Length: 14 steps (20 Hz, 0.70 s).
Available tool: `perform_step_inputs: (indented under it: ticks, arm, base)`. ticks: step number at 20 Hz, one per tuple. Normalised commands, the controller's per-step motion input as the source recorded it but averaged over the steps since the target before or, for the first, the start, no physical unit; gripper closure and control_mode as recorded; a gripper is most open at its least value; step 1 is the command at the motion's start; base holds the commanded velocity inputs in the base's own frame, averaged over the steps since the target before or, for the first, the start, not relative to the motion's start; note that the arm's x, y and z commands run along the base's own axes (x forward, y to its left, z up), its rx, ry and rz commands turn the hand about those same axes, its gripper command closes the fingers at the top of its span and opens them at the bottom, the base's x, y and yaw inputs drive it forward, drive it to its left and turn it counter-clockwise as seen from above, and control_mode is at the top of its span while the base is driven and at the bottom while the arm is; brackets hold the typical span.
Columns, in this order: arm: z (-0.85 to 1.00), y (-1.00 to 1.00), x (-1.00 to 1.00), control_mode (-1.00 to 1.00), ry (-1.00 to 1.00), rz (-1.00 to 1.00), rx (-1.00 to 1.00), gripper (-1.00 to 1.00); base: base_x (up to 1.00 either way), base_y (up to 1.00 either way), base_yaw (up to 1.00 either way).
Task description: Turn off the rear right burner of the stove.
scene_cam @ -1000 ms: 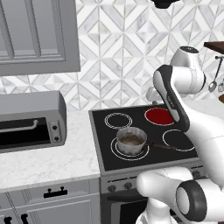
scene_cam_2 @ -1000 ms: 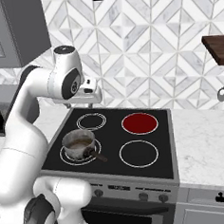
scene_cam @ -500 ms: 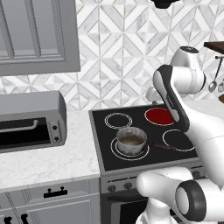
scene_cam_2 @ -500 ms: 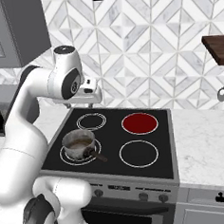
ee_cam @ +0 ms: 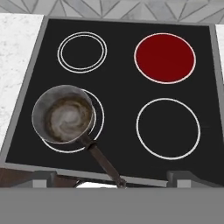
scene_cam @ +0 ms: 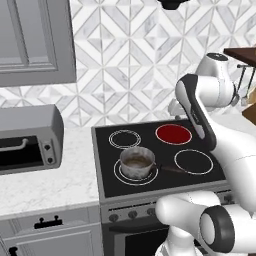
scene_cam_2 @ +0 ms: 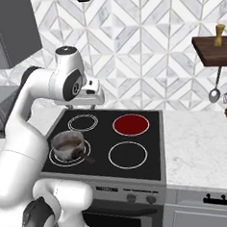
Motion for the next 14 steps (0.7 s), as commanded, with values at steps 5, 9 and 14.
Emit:
perform_step_inputs:
  ticks: [5,9,14]
  arm:
    - [0.00,0.00,0.00,1.00,0.00,0.00,0.00,-1.00]
    - [0.00,0.00,0.00,1.00,0.00,0.00,0.00,-1.00]
    - [0.00,0.00,0.00,1.00,0.00,0.00,0.00,-1.00]
  base:
    - [0.00,-0.55,0.00]
    - [0.00,-0.55,0.00]
    - [0.00,-0.53,0.00]
